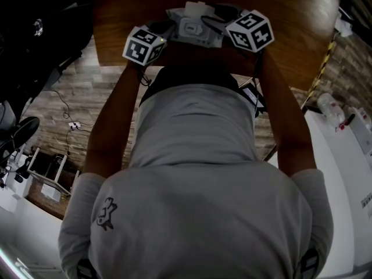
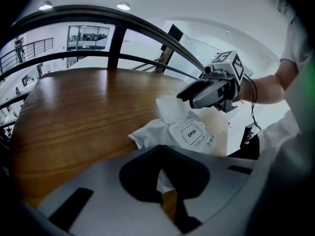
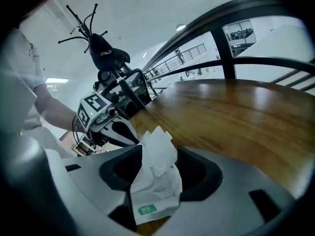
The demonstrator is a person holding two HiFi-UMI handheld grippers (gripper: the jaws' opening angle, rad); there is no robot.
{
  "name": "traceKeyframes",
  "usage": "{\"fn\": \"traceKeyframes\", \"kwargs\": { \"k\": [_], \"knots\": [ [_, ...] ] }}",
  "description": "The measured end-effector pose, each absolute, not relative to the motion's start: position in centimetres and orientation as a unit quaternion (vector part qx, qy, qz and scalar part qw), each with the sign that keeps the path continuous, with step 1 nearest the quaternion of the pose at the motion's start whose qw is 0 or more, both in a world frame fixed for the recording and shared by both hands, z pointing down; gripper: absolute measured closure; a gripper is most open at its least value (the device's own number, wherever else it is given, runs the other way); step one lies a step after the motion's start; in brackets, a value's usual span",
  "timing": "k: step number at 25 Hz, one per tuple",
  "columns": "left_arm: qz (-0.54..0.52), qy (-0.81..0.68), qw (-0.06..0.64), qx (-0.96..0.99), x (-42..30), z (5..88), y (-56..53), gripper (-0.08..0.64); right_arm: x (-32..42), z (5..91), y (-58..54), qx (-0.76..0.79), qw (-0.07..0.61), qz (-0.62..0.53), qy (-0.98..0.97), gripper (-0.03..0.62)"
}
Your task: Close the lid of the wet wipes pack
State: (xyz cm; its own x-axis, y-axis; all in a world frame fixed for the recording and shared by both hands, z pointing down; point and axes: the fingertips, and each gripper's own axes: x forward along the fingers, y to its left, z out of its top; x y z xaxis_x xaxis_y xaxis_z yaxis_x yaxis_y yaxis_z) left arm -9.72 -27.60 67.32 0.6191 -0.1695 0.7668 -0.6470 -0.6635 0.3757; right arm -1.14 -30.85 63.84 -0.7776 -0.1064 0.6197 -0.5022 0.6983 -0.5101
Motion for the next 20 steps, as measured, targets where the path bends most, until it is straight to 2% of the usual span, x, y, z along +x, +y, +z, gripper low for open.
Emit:
{"fn": "traceKeyframes", "kwargs": {
  "k": [20],
  "knots": [
    [0.367,-0.238,0.310,0.844,-9.6,67.5,-27.6,0.548,-1.3,61.2,-28.3,0.212,0.253,0.350,-0.877,0.387]
  ]
}}
